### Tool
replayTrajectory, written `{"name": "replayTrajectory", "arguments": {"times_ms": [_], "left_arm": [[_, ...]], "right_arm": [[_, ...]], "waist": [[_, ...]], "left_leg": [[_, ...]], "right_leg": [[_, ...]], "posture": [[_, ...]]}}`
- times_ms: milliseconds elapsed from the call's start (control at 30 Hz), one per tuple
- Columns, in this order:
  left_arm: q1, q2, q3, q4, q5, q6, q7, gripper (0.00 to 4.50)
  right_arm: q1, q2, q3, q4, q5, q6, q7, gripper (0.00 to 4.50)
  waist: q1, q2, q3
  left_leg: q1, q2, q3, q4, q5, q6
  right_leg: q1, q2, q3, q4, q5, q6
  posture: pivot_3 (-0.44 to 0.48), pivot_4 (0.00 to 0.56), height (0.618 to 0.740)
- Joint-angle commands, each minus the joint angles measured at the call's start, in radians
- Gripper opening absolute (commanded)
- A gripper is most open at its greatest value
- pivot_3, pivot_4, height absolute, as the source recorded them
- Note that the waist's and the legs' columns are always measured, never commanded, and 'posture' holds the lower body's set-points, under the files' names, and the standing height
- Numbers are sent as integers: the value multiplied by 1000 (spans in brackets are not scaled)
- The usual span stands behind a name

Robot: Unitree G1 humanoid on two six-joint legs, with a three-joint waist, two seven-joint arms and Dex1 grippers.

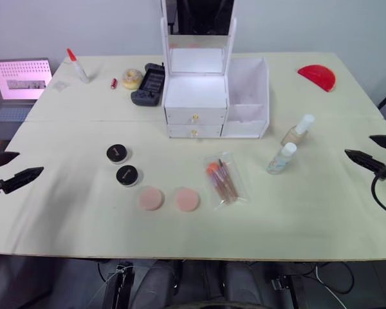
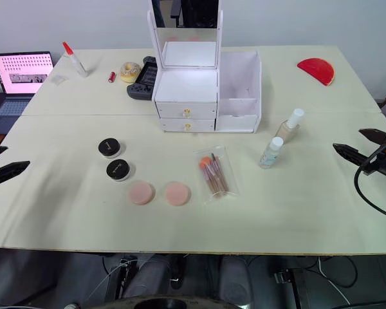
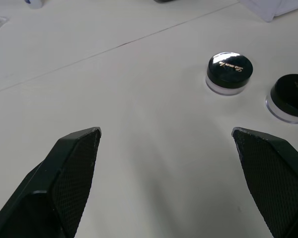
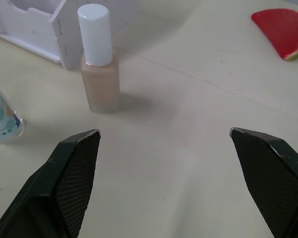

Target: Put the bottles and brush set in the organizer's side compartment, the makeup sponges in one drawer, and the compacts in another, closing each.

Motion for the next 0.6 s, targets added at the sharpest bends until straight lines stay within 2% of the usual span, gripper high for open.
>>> {"name": "replayTrajectory", "arguments": {"times_ms": [33,467,567,600], "left_arm": [[-13,5,16,22,16,-42,15,4453],[-43,-9,13,40,5,-31,19,4453],[-46,-21,2,29,11,-34,35,4453],[-34,-29,-5,7,21,-45,42,4453]], "right_arm": [[-7,-10,-25,-12,11,-9,3,4500],[-4,-9,-21,-35,14,5,5,4500],[20,-2,-21,-76,9,15,-12,4500],[48,8,-26,-142,18,38,-25,4500]], "waist": [[0,0,0],[0,0,0],[0,0,0],[1,0,0]], "left_leg": [[0,0,0,0,0,0],[0,6,1,0,0,0],[0,8,3,0,0,0],[0,8,3,0,0,0]], "right_leg": [[0,0,0,0,0,0],[-1,7,3,0,2,-3],[-2,9,4,0,3,-4],[-2,9,5,0,3,-5]], "posture": [[0,150,738],[0,150,738],[0,150,738],[0,150,738]]}}
